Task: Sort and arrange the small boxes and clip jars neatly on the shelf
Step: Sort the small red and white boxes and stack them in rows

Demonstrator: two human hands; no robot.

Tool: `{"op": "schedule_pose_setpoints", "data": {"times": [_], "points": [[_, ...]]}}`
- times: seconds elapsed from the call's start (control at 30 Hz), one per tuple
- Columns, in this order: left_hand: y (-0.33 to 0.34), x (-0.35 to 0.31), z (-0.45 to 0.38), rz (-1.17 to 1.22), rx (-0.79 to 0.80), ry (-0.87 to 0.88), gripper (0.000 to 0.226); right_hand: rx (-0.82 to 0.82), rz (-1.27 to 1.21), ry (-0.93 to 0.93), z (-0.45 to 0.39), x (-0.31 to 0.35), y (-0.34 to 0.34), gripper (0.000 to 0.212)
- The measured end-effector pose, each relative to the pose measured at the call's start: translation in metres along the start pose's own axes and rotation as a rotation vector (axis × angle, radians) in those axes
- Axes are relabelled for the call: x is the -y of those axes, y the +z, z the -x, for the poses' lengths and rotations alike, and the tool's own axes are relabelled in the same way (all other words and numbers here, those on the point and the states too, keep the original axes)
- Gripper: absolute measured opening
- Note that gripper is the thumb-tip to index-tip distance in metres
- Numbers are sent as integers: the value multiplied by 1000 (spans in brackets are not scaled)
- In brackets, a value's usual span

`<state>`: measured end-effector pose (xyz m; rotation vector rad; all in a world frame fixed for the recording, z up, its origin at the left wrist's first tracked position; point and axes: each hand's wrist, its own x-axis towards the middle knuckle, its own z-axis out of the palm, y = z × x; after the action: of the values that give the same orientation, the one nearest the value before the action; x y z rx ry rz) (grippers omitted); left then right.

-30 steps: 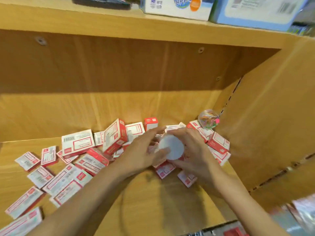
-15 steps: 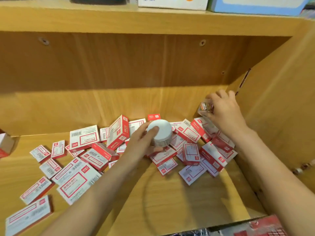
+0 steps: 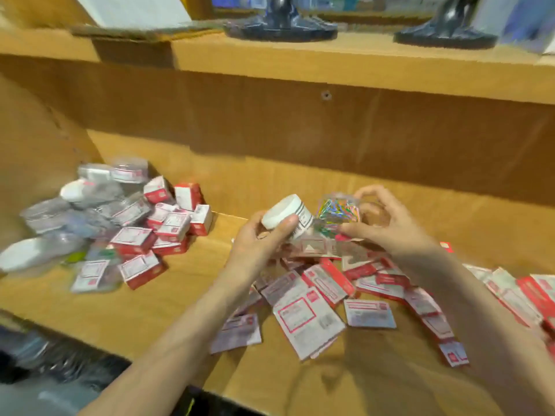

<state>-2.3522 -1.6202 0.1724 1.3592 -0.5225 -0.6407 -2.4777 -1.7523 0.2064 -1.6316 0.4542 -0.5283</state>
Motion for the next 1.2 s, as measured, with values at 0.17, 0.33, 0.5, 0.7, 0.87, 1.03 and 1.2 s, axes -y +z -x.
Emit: {"op": "schedule_pose_setpoints", "data": {"times": [0.17,0.33,0.5,0.7,0.87,1.03,1.2], "points": [[-104,-13,-2,-368,-196,185,31,229,-477,150,-39,-4,101,39],[-201,-13,4,-794,-374,304,59,186,-176,10,-74,-12,185,42],[-261,-31,-4,-881,-540,375,69,65,209,-241,-124,-7,243,48],[-308,-44,-48,-992,-662,352,62,97,518,-427,-146,-4,296,43],[-321,-26,-62,-1129,-610,335,57,81,614,-501,-147,-26,300,46],[-323,-8,-54,-1095,-614,436,47,35,632,-532,-143,-28,295,46],[-293,-3,-35,-1029,-492,582,45,-23,619,-449,-130,-36,262,47]]}}
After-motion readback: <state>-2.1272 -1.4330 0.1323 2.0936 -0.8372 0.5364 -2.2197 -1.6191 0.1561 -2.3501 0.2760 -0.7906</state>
